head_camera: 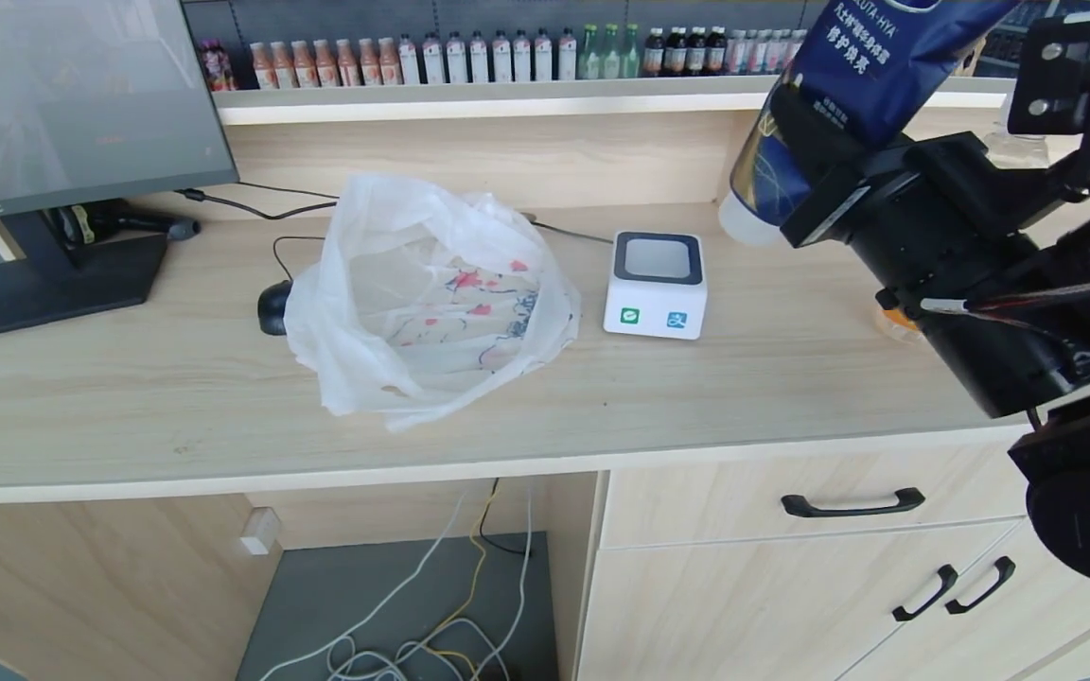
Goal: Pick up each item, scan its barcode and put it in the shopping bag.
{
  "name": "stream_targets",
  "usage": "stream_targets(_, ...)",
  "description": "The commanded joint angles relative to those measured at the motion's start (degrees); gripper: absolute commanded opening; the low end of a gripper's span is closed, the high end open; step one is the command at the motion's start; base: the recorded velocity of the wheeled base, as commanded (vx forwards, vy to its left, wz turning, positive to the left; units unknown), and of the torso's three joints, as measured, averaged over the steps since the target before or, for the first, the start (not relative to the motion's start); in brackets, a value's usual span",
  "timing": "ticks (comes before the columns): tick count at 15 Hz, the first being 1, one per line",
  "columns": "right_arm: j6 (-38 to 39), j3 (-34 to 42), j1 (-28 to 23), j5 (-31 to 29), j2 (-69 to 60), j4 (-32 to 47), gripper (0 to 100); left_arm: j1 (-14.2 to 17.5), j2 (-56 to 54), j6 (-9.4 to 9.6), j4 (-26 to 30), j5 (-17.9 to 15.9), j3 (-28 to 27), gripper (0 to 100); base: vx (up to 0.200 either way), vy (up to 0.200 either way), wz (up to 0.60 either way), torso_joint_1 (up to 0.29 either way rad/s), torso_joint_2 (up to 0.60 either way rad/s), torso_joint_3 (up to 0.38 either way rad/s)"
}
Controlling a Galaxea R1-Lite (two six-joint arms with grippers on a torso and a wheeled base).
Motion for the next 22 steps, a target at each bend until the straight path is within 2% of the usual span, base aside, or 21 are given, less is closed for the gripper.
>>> stream_targets(1, 0.0, -1.2, -0.5, 0.0, 1.7, 0.1, 0, 0.0, 0.0, 0.01, 0.0, 0.0, 0.0, 0, 0.0, 0.2, 0.0, 0.002, 0.0, 0.002)
stream_targets(18, 0.6, -0.4, -0.4, 0.0, 2.3, -1.5, 0, 0.0, 0.0, 0.1, 0.0, 0.0, 0.0, 0, 0.0, 0.2, 0.0, 0.002, 0.0, 0.0)
stream_targets(22, 0.5, 0.2, -0.2, 0.2, 1.5, -1.5, 0, 0.0, 0.0, 0.19, 0.0, 0.0, 0.0, 0, 0.0, 0.0, 0.0, 0.0, 0.0, 0.0)
